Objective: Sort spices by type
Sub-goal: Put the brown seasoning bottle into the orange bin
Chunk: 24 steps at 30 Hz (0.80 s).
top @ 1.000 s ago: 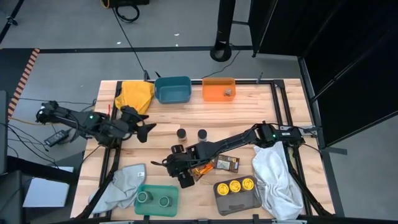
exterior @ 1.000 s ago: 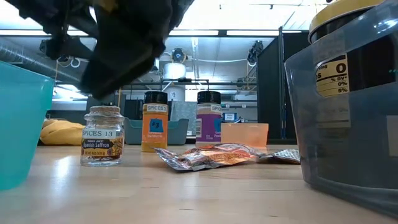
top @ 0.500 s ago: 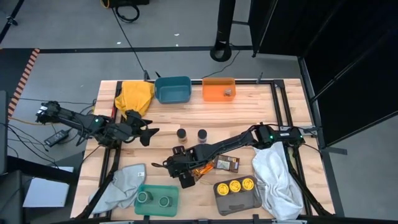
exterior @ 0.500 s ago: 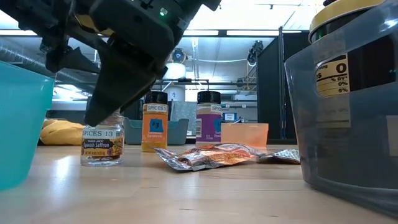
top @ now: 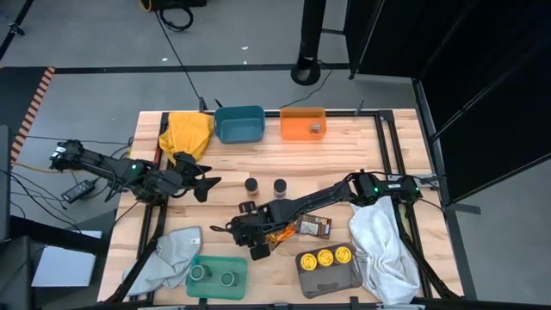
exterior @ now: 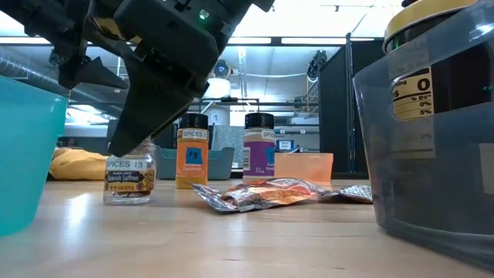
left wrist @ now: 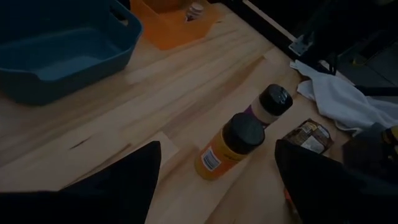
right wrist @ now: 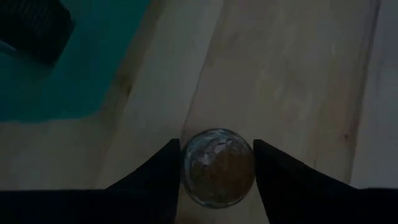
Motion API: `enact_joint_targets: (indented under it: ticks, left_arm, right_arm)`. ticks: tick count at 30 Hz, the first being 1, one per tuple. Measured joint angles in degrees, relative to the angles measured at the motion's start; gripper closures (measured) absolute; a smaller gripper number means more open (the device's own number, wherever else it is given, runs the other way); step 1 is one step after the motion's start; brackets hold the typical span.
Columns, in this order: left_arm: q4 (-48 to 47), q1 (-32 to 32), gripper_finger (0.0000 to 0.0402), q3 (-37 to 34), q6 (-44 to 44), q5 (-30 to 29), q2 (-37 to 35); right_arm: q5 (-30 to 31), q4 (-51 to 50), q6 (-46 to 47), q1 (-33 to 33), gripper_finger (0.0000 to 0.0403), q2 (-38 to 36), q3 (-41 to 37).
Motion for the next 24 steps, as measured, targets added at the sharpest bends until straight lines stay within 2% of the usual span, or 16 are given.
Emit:
enact_joint_targets:
  ticks: [5, 15, 24]
  left_arm:
    - [0.10, 0.00, 0.0080, 0.00, -0.36, 0.00, 0.02]
    - [1.18, 0.00, 0.0080, 0.04, -0.40, 0.00, 0.04]
    - [1.55, 0.00, 0.0080, 0.07, -0.40, -0.01, 0.07]
  right_arm:
    - [-0.23, -0.26, -0.03, 0.00, 0.0254, -0.34, 0.18]
    - [-0.15, -6.28, -0.30, 0.04, 0.0255, -1.53, 2.27]
    - [3.66, -12.18, -5.27, -1.95, 0.0255, -9.14, 2.71]
